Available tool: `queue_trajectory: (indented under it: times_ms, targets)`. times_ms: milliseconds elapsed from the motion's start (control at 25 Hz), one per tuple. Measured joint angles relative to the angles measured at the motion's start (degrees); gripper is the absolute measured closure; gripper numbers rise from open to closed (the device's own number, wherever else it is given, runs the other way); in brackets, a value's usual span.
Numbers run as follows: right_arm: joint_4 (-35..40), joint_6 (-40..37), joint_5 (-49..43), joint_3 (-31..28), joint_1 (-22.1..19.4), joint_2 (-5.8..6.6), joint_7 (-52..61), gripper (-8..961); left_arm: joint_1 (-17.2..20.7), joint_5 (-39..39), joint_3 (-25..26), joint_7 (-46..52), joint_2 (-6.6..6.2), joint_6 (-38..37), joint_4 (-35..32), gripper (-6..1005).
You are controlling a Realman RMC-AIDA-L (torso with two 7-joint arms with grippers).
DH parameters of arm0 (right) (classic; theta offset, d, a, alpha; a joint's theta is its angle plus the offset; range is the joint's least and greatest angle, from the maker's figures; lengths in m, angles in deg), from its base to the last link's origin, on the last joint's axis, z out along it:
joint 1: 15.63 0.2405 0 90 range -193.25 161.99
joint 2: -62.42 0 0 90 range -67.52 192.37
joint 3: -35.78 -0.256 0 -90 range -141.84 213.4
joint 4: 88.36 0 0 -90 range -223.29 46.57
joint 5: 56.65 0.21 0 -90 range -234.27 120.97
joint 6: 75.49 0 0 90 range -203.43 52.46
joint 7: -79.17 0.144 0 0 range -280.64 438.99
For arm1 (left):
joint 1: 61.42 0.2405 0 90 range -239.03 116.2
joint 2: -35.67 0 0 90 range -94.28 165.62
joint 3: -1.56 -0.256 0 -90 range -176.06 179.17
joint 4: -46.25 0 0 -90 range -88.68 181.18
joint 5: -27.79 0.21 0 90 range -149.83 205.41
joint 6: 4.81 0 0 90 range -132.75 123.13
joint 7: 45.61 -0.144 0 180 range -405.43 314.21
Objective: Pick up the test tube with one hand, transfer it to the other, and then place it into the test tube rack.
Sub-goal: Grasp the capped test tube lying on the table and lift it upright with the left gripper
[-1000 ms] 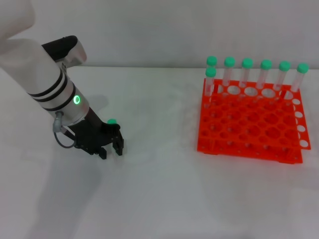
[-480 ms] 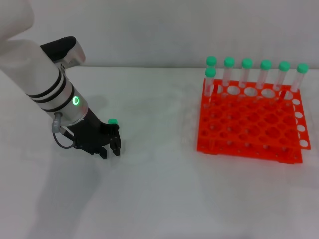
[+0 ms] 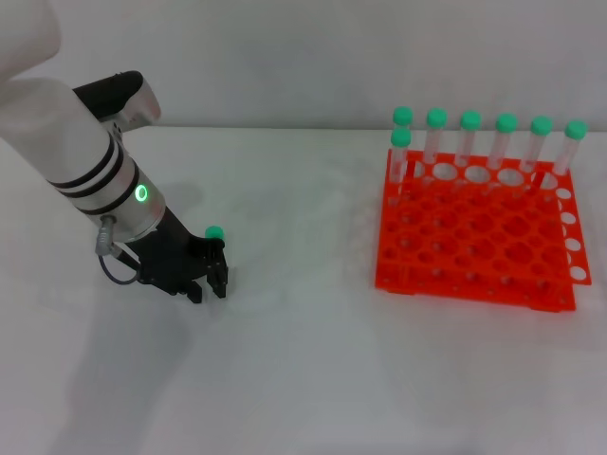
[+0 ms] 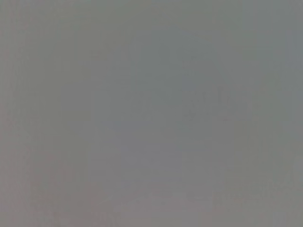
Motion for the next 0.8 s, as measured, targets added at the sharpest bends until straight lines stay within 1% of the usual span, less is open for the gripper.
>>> queue_trajectory:
  times_ms: [200, 360, 520, 720, 800]
  targets:
    - [0.0, 0.5, 0.0, 0.0, 0.1, -0.02, 0.0, 103, 0.0, 0.1, 0.0, -0.8, 0.03, 0.0, 0.0, 729]
    - [0.0, 0.3, 0.0, 0.0, -0.1, -0.07, 0.0, 103, 0.0, -0.1, 0.0, -3.6, 0.18, 0.3, 0.0, 737]
    - [0.0, 0.4, 0.0, 0.0, 0.0, -0.13, 0.0, 103, 0.2, -3.3, 0.0, -8.1, 0.11, 1.5, 0.0, 745]
    - [0.0, 0.4, 0.0, 0.0, -0.3, -0.17, 0.0, 103, 1.2, -7.7, 0.0, -12.8, -0.12, 2.4, 0.3, 813]
    - [0.0, 0.3, 0.0, 0.0, -0.4, -0.19, 0.0, 103, 1.6, -9.2, 0.0, -14.3, -0.14, 3.3, 0.6, 813]
